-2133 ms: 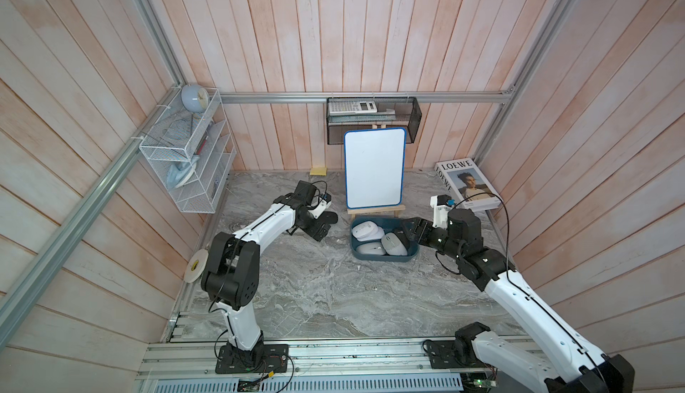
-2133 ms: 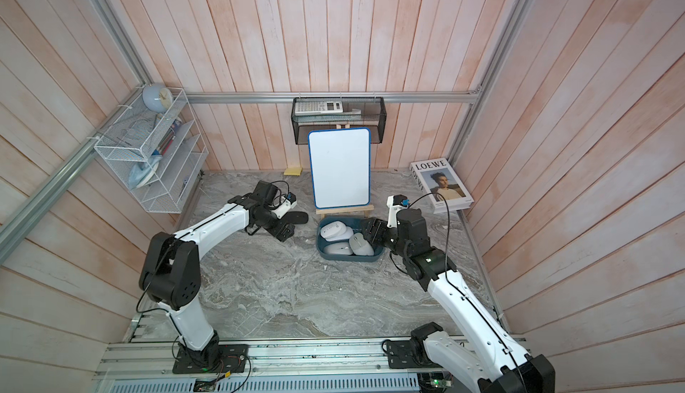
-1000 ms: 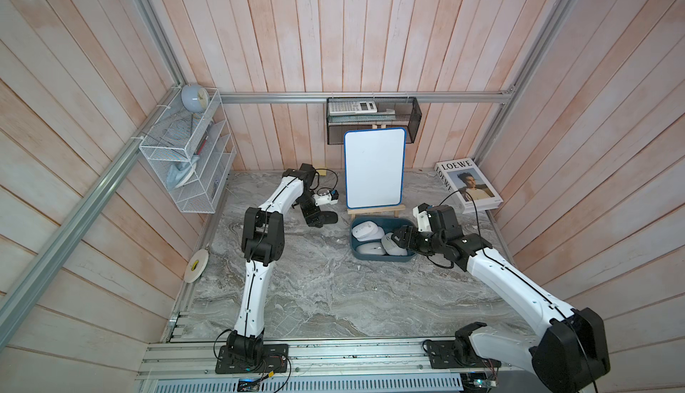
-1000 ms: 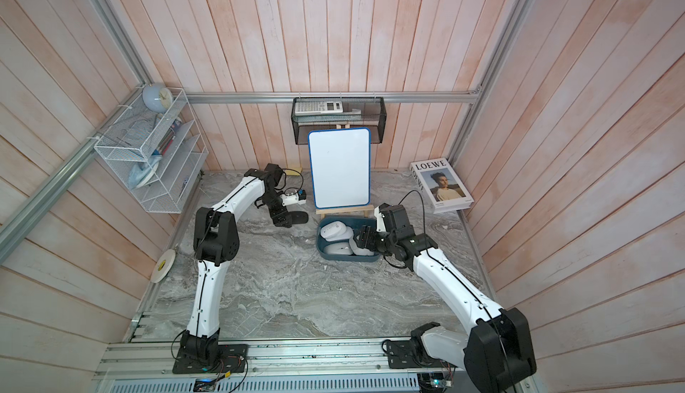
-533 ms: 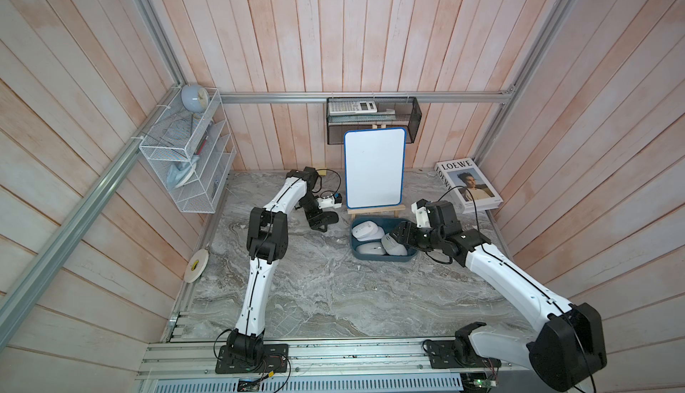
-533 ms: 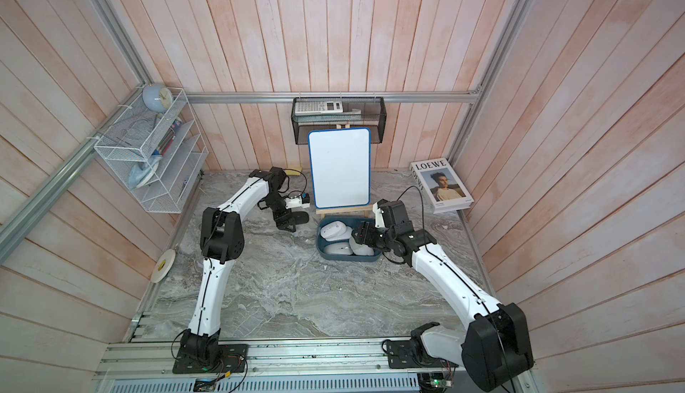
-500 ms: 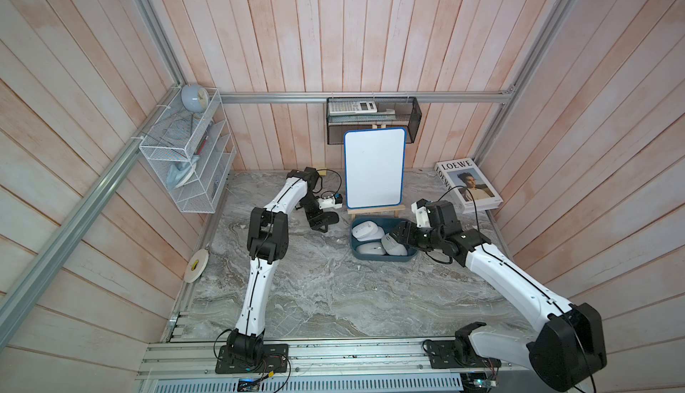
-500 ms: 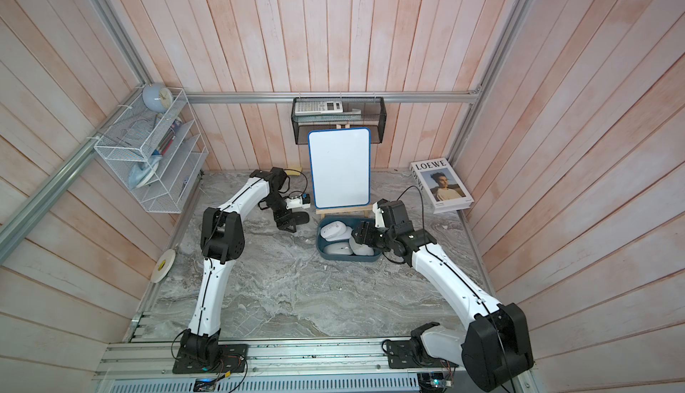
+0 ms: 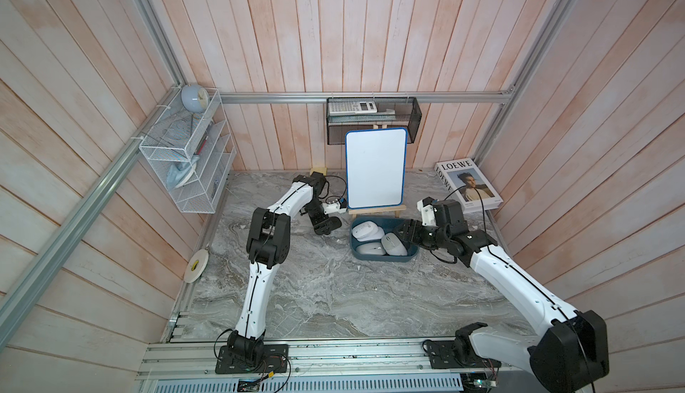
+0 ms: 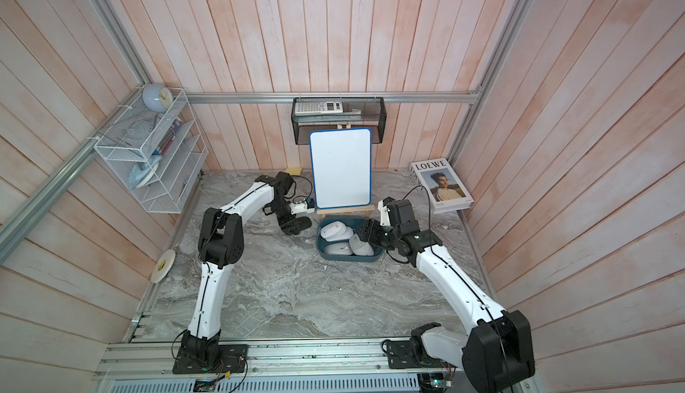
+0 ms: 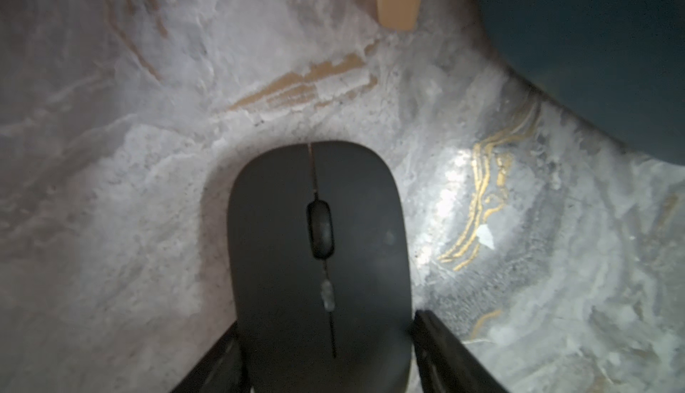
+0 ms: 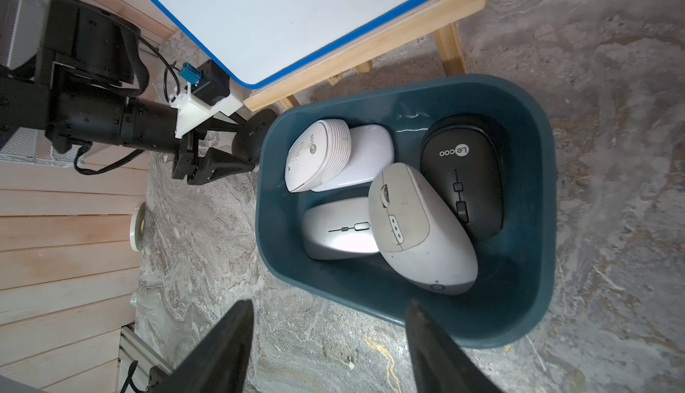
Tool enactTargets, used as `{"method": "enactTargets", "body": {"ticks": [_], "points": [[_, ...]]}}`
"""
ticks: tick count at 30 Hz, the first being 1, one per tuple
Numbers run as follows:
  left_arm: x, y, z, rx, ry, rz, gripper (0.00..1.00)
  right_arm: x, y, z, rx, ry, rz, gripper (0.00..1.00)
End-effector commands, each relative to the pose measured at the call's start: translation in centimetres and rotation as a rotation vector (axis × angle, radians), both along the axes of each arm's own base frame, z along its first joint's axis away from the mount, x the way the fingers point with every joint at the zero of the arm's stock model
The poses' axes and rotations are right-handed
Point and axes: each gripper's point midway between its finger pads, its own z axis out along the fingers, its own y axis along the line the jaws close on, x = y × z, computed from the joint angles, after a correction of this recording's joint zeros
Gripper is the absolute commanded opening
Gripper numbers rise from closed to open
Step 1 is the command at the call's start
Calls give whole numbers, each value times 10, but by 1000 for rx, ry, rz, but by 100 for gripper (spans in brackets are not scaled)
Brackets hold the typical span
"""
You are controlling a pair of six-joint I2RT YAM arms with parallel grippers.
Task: Put the mouse in the storage box
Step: Pick up the mouse from the center of the board.
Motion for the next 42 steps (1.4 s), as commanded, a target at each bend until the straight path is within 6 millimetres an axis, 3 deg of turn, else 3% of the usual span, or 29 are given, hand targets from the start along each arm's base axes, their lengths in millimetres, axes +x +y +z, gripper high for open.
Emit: {"method": "enactTargets", "body": {"ticks": [1,5,12,17,22,29,35,42], "points": [[-17,10,-11,51,58,75,66,-4,-2,8,16,-21,11,69],[-18,13,-11,53,37,140,57,-10,-8,3,19,-15,2,69],[-33,20,-16,63,22,209,52,-14,-18,-5,27,-6,-16,69],[-40,21,-9,42,-1,282,49,-14,-19,-8,36,-12,-25,69],[-45,19,11,-14,-48,322,45,-12,-18,-13,59,-1,-40,69],[-54,6,53,-131,-59,374,40,-14,-10,-16,116,34,-32,69],[-95,-23,87,-257,-74,332,40,-24,16,7,211,-8,75,69],[-146,-38,129,-360,-89,275,40,-46,79,35,303,3,236,69]]}}
